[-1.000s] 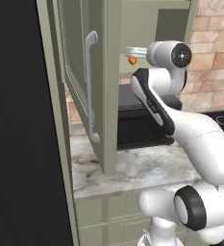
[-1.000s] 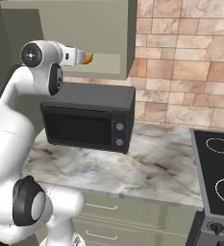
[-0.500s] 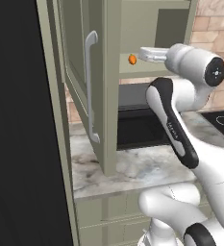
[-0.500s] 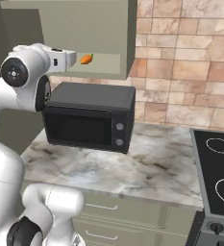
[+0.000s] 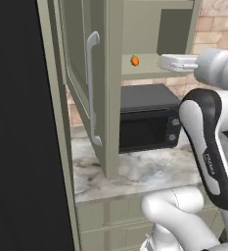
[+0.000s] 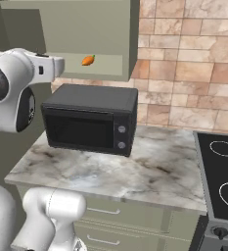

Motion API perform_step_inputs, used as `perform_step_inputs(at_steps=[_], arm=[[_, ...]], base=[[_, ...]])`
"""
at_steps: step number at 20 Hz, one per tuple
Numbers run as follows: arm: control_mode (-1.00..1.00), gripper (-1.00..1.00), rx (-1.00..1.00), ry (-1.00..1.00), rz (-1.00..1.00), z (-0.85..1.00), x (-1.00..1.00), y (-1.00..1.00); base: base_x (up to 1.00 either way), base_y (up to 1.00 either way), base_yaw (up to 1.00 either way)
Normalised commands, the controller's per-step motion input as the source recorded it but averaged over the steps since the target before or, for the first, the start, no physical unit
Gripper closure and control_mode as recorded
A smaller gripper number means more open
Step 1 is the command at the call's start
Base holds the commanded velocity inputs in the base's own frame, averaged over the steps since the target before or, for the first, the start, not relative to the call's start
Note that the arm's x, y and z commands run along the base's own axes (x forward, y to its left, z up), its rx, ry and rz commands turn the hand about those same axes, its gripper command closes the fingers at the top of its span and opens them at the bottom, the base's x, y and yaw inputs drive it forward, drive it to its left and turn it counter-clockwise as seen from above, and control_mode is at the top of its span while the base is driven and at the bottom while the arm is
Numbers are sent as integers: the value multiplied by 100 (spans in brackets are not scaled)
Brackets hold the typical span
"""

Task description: Pick the carrot from the counter and place it in the cabinet. Then close the cabinet.

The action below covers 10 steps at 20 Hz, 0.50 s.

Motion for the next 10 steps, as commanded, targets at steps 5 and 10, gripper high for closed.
perform_step_inputs(at_steps=[5, 10], arm=[[-100, -100, -3, 3, 6, 0, -100, 3], [-100, -100, -6, 0, 5, 0, -100, 16]], base=[[0, 0, 0], [0, 0, 0]])
